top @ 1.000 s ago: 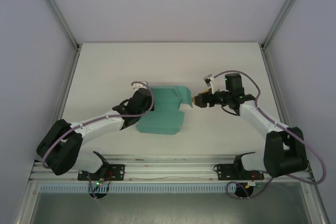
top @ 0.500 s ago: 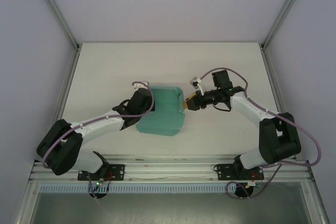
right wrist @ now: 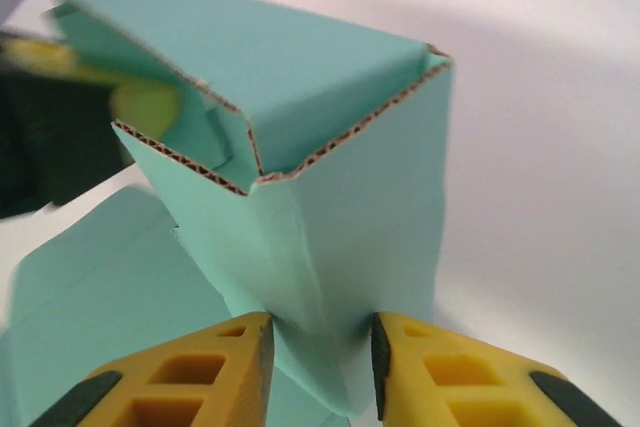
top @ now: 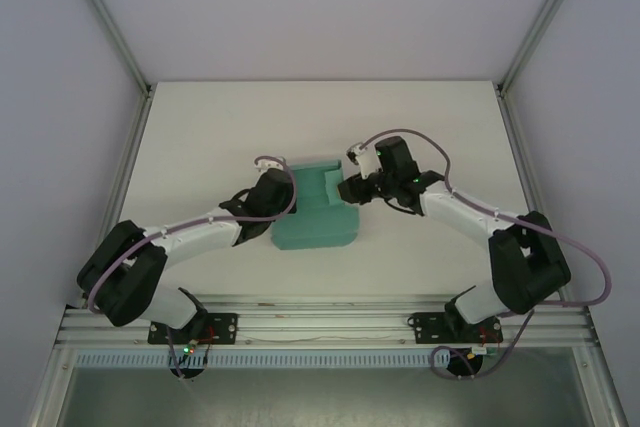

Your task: Assemble paper box

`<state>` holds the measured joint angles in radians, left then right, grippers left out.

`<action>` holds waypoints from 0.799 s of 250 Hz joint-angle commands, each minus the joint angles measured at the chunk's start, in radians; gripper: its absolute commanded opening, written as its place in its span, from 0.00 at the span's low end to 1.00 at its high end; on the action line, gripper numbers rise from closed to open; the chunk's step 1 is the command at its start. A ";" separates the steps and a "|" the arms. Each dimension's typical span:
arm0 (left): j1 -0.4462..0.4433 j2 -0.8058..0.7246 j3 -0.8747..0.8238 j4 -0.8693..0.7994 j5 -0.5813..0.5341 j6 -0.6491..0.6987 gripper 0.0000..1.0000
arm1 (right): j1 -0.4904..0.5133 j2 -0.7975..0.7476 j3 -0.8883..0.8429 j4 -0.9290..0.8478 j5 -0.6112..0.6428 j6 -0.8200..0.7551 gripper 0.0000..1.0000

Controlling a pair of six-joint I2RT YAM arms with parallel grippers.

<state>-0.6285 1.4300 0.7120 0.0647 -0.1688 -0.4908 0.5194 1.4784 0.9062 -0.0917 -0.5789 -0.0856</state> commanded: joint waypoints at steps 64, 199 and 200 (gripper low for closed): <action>-0.016 0.075 0.080 -0.023 -0.001 -0.017 0.01 | 0.072 0.112 -0.025 0.215 0.342 0.212 0.31; -0.031 0.221 0.141 -0.054 -0.044 -0.050 0.00 | 0.081 0.161 -0.066 0.287 0.258 0.179 0.34; -0.030 0.220 0.141 -0.052 -0.043 -0.049 0.00 | 0.080 0.161 -0.066 0.287 0.260 0.179 0.34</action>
<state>-0.6415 1.6356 0.8345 0.0223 -0.2218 -0.5312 0.5949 1.6485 0.8612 0.1463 -0.3141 0.1154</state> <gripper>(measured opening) 0.067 0.355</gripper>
